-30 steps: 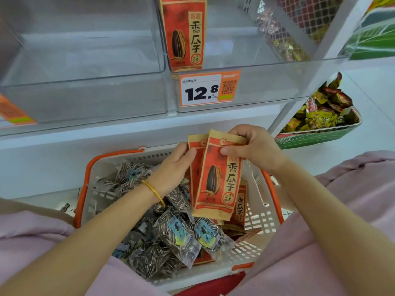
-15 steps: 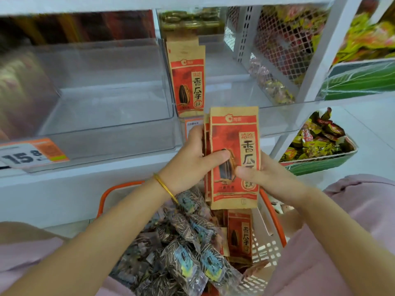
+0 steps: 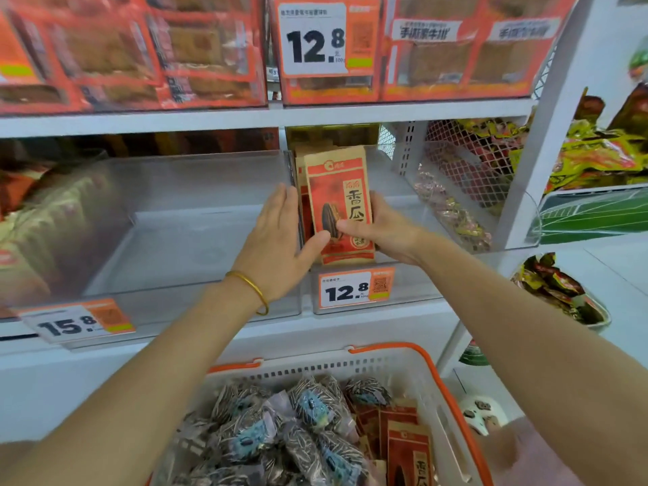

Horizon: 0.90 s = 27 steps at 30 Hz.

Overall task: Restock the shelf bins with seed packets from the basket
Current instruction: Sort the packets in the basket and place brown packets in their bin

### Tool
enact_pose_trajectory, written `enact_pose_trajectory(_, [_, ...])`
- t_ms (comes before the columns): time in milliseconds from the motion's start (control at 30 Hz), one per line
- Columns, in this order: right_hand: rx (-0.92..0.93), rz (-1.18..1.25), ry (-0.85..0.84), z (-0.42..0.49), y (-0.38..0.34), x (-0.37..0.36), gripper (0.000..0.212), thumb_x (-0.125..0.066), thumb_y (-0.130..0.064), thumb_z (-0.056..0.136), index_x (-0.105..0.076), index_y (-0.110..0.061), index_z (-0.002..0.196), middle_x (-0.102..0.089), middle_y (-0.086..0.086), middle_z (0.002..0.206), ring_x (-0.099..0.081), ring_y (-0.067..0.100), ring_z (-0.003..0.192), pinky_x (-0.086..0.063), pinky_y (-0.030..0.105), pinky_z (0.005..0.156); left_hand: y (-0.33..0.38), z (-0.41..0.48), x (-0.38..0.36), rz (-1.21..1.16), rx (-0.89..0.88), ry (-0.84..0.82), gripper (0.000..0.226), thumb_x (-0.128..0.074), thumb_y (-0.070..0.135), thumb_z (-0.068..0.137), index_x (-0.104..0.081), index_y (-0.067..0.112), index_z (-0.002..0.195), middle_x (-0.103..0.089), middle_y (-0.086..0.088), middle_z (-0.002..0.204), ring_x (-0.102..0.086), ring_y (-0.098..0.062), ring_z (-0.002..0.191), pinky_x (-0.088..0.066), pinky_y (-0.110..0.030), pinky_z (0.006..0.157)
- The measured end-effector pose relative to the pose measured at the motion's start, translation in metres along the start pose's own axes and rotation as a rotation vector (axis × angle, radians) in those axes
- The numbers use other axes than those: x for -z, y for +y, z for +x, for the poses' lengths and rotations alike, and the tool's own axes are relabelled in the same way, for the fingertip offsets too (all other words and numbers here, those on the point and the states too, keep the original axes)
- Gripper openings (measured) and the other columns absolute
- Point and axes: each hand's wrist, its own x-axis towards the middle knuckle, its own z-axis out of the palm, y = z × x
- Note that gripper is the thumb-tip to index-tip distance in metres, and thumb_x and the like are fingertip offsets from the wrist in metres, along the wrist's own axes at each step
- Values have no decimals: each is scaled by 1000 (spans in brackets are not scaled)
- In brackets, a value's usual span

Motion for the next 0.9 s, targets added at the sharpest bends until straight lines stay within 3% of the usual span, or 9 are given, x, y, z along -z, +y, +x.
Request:
enact_pose_trajectory(67, [-26, -146, 12, 10, 9, -4, 66, -76, -22, 77, -31, -16, 124, -58, 3, 116, -57, 19, 111, -47, 43, 99, -3, 1, -4, 55, -27, -15, 83, -31, 56, 90, 4, 10, 150, 3, -8, 158, 4, -17, 146, -1, -27, 116])
enact_pose_trajectory(200, [-73, -689, 103, 21, 11, -10, 75, -74, -52, 69, -38, -21, 127, -58, -1, 120, -53, 22, 114, -41, 42, 100, -3, 1, -9, 107, -46, 11, 88, -34, 59, 88, 4, 9, 149, 0, -8, 158, 1, -18, 146, -3, -28, 117])
enact_pose_trajectory(233, [-91, -752, 134, 20, 10, -11, 74, -75, -51, 70, -39, -19, 126, -58, 1, 120, -53, 22, 113, -42, 39, 97, -2, 0, -9, 130, -46, 15, 89, -36, 59, 88, 4, 9, 149, 0, -8, 158, 1, -18, 146, -3, -28, 117])
enact_pose_trajectory(333, [-152, -656, 145, 18, 6, -15, 72, -78, -34, 73, -35, -13, 126, -55, 2, 111, -53, 19, 106, -43, 30, 83, -2, 0, -8, 186, -51, 21, 92, -37, 61, 87, 4, 8, 149, 0, -9, 158, 1, -19, 146, -3, -29, 118])
enact_pose_trajectory(467, [-307, -523, 136, 22, 0, -21, 82, -78, -31, 74, -26, -5, 133, -52, 7, 122, -50, 23, 118, -42, 36, 99, -2, 1, -8, 193, -48, 24, 93, -39, 63, 86, 5, 9, 149, 0, -8, 158, 1, -19, 146, -2, -29, 117])
enact_pose_trajectory(567, [-377, -538, 72, 25, -4, -19, 93, -81, -33, 71, -22, -6, 137, -50, 7, 127, -50, 26, 121, -42, 37, 102, -3, 1, -9, 201, -48, 15, 93, -39, 63, 86, 5, 10, 149, 0, -8, 158, 1, -18, 146, -3, -29, 117])
enact_pose_trajectory(767, [-373, -427, 89, 17, -9, -15, 69, -79, -13, 73, -32, -12, 124, -58, 10, 116, -60, 26, 106, -53, 43, 91, -5, 1, -11, 206, -53, 36, 90, -41, 59, 87, 4, 10, 149, -2, -8, 158, 0, -19, 146, -4, -30, 117])
enact_pose_trajectory(900, [-329, -526, 144, 1, -23, -20, 71, -77, -17, 77, -30, -7, 130, -53, 8, 118, -55, 25, 109, -52, 37, 86, -4, 0, -11, 207, -20, 25, 89, -36, 60, 87, 3, 10, 149, -1, -9, 158, 1, -19, 146, -5, -31, 119])
